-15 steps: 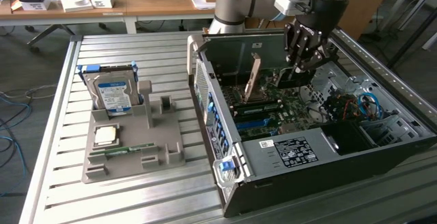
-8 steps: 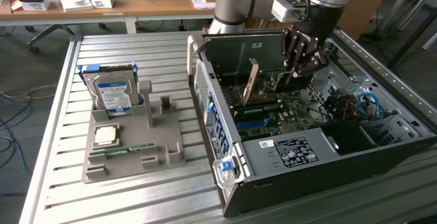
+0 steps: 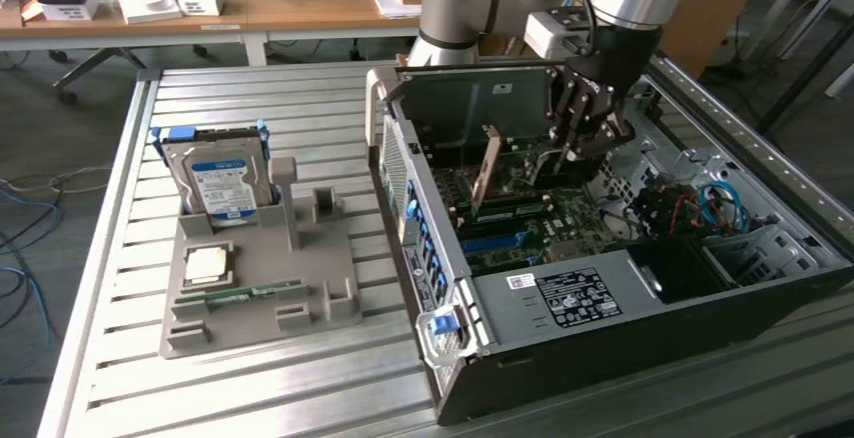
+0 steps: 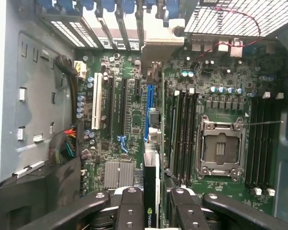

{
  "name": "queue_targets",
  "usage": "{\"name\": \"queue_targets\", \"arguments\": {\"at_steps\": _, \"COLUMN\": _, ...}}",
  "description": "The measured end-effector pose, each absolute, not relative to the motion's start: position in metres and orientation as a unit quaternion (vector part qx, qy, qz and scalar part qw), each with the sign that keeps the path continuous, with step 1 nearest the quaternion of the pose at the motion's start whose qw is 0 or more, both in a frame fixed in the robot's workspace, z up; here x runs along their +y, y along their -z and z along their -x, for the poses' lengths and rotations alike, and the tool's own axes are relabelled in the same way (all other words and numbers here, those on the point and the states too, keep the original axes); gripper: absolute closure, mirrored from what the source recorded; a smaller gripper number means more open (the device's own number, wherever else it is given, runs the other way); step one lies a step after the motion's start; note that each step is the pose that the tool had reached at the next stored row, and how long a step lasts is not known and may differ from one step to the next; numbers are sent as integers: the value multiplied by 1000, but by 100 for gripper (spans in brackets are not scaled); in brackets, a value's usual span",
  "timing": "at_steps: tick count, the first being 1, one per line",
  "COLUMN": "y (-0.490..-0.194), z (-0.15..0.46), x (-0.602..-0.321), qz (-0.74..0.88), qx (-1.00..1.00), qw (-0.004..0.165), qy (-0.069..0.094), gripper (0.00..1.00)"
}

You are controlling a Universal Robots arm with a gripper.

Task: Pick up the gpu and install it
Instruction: 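Insert the gpu into the slot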

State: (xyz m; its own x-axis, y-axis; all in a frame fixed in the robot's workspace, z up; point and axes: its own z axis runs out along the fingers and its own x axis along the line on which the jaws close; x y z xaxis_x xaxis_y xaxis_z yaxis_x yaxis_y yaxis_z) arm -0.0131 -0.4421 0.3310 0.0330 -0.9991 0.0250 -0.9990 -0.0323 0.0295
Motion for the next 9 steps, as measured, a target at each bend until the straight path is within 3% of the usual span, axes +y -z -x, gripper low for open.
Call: {"name": "queue_targets", "arguments": {"at_steps": 9, "y": -312, "z": 17, "x": -442, "qz": -721, "qx": -693, "qw": 16, "qy": -2, "gripper": 74}}
